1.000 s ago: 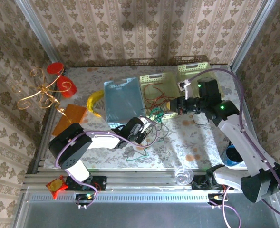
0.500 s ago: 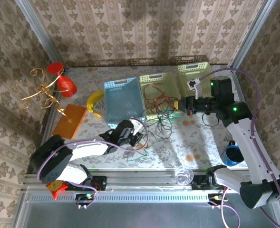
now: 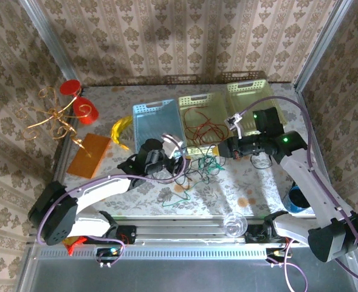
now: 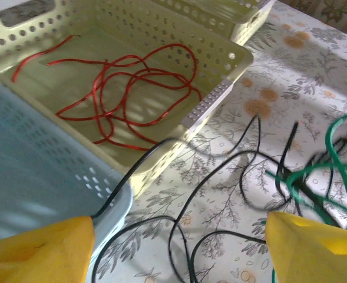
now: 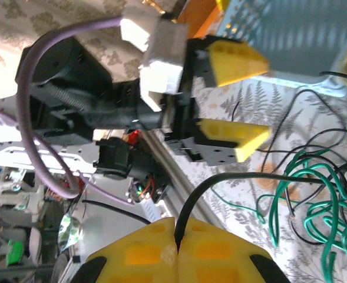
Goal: Untangle the cables
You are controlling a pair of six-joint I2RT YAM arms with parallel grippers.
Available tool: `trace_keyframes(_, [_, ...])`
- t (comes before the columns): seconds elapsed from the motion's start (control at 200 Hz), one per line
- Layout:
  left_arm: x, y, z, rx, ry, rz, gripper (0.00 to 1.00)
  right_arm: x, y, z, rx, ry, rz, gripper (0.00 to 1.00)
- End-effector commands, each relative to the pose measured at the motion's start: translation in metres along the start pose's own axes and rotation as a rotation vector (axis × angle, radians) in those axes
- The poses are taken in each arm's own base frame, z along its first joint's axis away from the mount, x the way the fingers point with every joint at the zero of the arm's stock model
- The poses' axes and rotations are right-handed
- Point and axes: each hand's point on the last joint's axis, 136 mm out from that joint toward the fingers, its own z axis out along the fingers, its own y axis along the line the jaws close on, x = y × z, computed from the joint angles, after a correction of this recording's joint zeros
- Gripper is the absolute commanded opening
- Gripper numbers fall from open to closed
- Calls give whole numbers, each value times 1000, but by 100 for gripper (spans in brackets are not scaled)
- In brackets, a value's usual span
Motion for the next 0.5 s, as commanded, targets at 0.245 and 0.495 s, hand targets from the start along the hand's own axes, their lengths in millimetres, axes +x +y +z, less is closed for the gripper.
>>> trace_keyframes(0.245, [-33,-37,3,210,-59,40,78,17,5,45,-80,123,4,0])
trace_keyframes(0.495, [-30,-51,-3,282,-10,71,75,5,-14,59,-37,104,20,0])
